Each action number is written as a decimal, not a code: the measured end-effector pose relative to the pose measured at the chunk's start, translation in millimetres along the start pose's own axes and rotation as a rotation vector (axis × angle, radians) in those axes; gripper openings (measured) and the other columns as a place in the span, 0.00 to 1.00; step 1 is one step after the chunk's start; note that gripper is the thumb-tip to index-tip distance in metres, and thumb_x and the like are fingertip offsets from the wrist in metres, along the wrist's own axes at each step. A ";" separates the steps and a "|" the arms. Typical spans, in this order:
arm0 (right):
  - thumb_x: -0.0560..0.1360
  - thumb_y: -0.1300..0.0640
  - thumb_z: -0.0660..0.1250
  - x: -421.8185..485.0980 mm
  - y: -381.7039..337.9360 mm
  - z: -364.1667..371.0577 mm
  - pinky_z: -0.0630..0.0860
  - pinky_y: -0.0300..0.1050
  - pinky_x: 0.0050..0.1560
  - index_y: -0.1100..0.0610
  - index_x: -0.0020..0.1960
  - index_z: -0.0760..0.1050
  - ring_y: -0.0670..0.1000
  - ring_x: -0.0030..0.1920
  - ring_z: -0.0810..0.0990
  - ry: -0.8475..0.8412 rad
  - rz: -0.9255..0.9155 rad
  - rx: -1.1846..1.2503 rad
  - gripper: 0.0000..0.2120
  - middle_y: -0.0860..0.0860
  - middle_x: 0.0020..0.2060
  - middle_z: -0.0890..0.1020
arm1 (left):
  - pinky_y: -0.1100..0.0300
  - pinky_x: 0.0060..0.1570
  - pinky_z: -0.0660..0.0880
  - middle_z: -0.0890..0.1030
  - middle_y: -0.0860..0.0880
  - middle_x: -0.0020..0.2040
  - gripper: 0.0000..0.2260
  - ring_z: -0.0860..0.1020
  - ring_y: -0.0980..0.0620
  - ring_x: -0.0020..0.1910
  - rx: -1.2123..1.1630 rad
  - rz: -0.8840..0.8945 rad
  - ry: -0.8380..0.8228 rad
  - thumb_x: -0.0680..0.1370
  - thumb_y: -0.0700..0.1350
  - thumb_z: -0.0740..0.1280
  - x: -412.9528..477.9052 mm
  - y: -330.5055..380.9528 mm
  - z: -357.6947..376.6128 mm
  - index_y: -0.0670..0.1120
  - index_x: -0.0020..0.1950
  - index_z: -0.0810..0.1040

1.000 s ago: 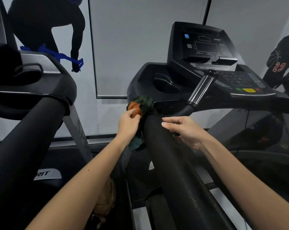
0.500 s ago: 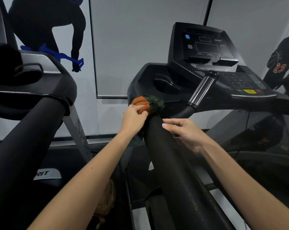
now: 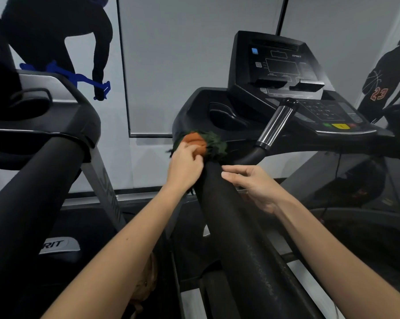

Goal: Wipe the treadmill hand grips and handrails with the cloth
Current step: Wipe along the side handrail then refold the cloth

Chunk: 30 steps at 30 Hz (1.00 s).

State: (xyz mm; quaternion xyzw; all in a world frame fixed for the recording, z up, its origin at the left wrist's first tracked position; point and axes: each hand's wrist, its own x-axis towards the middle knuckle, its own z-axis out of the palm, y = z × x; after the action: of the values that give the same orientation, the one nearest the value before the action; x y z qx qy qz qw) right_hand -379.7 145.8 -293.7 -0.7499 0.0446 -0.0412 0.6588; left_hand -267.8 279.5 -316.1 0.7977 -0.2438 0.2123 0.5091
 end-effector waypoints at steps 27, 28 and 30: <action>0.75 0.68 0.62 3.1 10.1 -1.4 0.76 0.56 0.54 0.60 0.49 0.80 0.56 0.47 0.81 -0.036 -0.040 0.071 0.09 0.57 0.44 0.83 | 0.56 0.54 0.75 0.78 0.50 0.55 0.16 0.78 0.52 0.54 -0.353 -0.187 -0.247 0.70 0.39 0.74 -88.7 34.4 -39.0 0.62 0.43 0.81; 0.75 0.67 0.62 1.9 11.5 -0.6 0.76 0.55 0.54 0.60 0.49 0.80 0.56 0.47 0.80 -0.025 -0.037 0.074 0.09 0.57 0.44 0.83 | 0.56 0.57 0.74 0.77 0.51 0.55 0.15 0.77 0.53 0.55 -0.302 -0.171 -0.245 0.70 0.40 0.74 -87.2 36.6 -38.9 0.61 0.46 0.81; 0.76 0.65 0.62 2.5 12.1 1.0 0.76 0.51 0.53 0.61 0.51 0.79 0.54 0.46 0.80 -0.007 -0.032 0.106 0.08 0.56 0.44 0.82 | 0.59 0.58 0.73 0.77 0.52 0.54 0.13 0.77 0.54 0.54 -0.262 -0.177 -0.240 0.71 0.41 0.73 -78.1 37.3 -39.2 0.57 0.51 0.80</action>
State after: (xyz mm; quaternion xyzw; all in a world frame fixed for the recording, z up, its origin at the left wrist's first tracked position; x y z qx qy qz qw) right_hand -377.2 144.9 -305.8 -0.7146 0.0282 -0.0512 0.6971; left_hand -355.7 315.4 -320.1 0.7626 -0.2573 0.0367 0.5923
